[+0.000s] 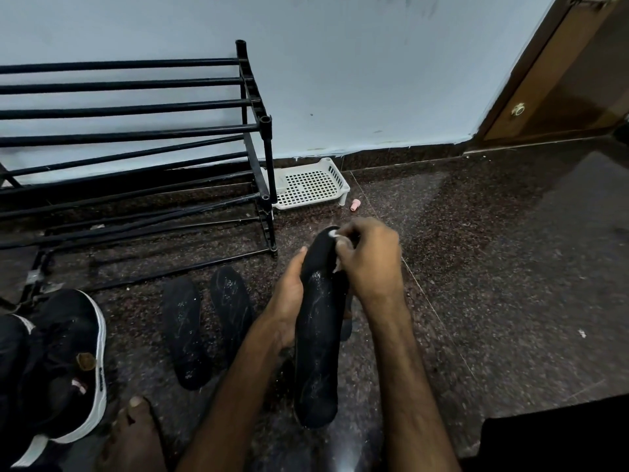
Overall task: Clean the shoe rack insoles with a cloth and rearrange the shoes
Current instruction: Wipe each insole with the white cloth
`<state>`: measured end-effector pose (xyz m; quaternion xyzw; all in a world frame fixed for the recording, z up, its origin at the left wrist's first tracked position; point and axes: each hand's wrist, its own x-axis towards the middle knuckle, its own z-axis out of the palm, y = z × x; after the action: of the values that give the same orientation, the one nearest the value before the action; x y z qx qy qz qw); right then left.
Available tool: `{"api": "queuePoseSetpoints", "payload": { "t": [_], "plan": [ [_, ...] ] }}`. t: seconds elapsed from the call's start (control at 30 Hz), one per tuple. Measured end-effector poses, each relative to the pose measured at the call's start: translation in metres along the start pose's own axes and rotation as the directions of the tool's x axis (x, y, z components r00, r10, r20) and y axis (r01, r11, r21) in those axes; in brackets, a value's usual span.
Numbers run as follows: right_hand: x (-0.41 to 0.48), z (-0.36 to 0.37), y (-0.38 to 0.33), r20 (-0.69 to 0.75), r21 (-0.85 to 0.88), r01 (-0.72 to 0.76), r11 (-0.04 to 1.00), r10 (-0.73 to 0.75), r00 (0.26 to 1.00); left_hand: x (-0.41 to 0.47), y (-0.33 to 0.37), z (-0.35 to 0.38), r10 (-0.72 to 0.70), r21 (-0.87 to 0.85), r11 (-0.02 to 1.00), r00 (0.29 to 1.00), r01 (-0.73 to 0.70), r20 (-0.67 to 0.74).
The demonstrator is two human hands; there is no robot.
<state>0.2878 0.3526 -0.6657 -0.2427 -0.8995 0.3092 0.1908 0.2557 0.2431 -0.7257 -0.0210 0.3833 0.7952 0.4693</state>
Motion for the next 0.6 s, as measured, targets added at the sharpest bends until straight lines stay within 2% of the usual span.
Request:
{"api": "queuePoseSetpoints", "payload": {
  "t": [0.07, 0.13, 0.2, 0.23, 0.3, 0.37, 0.43, 0.5, 0.57, 0.6],
  "plan": [
    [0.003, -0.003, 0.008, -0.044, -0.041, -0.049, 0.998, 0.047, 0.998, -0.001, 0.001, -0.002, -0.018, -0.002, 1.000, 0.999, 0.018, 0.030],
    [0.001, -0.008, 0.012, 0.100, -0.027, -0.039, 0.999, 0.041, 0.994, -0.002, 0.002, -0.003, -0.015, -0.007, 1.000, 0.999, 0.015, 0.045],
    [-0.004, -0.008, 0.009, 0.280, 0.021, 0.019, 1.000, -0.025, 0.960, -0.002, 0.003, -0.001, -0.022, -0.027, 0.999, 0.999, 0.023, 0.047],
    [-0.007, -0.006, 0.005, 0.320, 0.050, 0.049, 0.998, -0.062, 0.945, -0.002, 0.004, 0.000, -0.024, -0.047, 0.999, 0.999, 0.026, 0.042],
    [-0.007, -0.002, -0.003, 0.254, 0.108, 0.059, 0.992, -0.085, 0.963, -0.003, 0.005, 0.001, -0.010, -0.071, 0.997, 0.999, 0.013, 0.042],
    [-0.003, 0.000, -0.004, 0.069, 0.096, 0.008, 0.995, -0.014, 0.998, -0.004, 0.005, 0.001, -0.005, -0.039, 0.999, 0.999, 0.007, 0.042],
    [0.001, -0.001, 0.005, -0.056, 0.054, -0.064, 0.996, 0.067, 0.996, -0.004, 0.003, 0.000, -0.040, -0.015, 0.999, 0.999, 0.041, 0.034],
    [0.001, -0.005, 0.011, 0.007, 0.034, -0.095, 0.995, 0.095, 0.995, -0.004, 0.000, 0.002, -0.065, -0.012, 0.998, 0.998, 0.065, 0.023],
    [-0.002, -0.005, 0.011, 0.171, 0.009, -0.058, 0.998, 0.056, 0.984, -0.003, -0.003, 0.005, -0.068, -0.051, 0.996, 0.998, 0.069, 0.017],
    [-0.004, -0.002, 0.007, 0.209, 0.011, -0.021, 1.000, 0.019, 0.978, -0.003, -0.003, 0.007, -0.063, -0.074, 0.995, 0.998, 0.064, 0.019]
  ]
}}
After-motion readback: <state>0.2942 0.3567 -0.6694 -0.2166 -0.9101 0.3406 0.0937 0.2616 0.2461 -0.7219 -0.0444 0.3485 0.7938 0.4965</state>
